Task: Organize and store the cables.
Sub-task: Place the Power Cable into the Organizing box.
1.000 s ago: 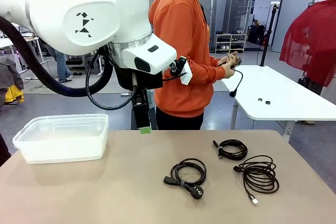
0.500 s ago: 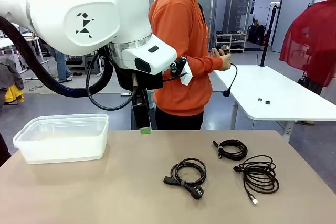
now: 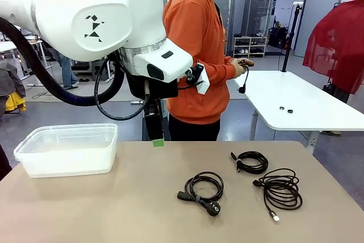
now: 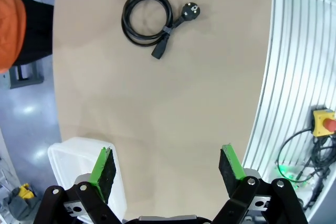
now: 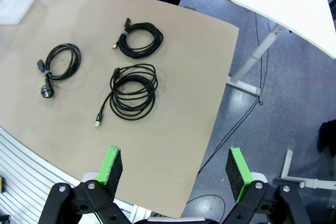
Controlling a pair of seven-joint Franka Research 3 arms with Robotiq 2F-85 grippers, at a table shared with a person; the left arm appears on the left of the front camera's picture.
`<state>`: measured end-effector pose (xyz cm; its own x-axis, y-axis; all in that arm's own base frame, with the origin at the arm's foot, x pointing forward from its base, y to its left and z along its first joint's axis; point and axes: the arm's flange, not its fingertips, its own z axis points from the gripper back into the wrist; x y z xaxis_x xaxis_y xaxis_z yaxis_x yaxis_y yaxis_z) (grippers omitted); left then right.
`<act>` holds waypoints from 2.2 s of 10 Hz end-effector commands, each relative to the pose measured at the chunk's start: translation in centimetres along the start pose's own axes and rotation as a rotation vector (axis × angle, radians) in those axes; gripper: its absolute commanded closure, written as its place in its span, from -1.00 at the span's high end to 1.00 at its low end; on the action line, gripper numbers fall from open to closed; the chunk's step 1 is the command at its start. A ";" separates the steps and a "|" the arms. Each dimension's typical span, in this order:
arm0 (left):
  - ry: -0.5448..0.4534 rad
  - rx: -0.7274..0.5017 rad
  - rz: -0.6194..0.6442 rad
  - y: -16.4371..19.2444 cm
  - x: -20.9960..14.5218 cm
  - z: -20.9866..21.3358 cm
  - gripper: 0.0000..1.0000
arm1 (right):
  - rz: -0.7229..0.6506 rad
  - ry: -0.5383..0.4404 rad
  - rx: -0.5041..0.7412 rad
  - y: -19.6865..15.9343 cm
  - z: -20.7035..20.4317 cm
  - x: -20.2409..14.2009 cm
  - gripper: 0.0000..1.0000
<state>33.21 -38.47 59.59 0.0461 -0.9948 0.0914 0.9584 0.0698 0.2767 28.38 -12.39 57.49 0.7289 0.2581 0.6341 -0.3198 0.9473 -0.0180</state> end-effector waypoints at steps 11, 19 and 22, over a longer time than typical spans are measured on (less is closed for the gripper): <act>-0.076 -0.094 -0.173 4.8 3.7 -10.6 1.00 | -0.003 -0.002 0.000 -0.1 0.0 -0.1 1.00; -0.066 -0.154 -0.216 5.5 9.2 -12.8 1.00 | -0.003 -0.002 0.000 -0.1 0.0 -0.1 1.00; -0.055 -0.181 -0.202 5.5 9.4 -13.5 1.00 | -0.003 -0.002 0.000 -0.1 0.0 -0.1 1.00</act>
<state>42.59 -48.11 48.90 -0.1660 -0.9768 0.1351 0.9804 -0.1487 0.1294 28.38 -12.41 57.52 0.7287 0.2579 0.6344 -0.3194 0.9474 -0.0182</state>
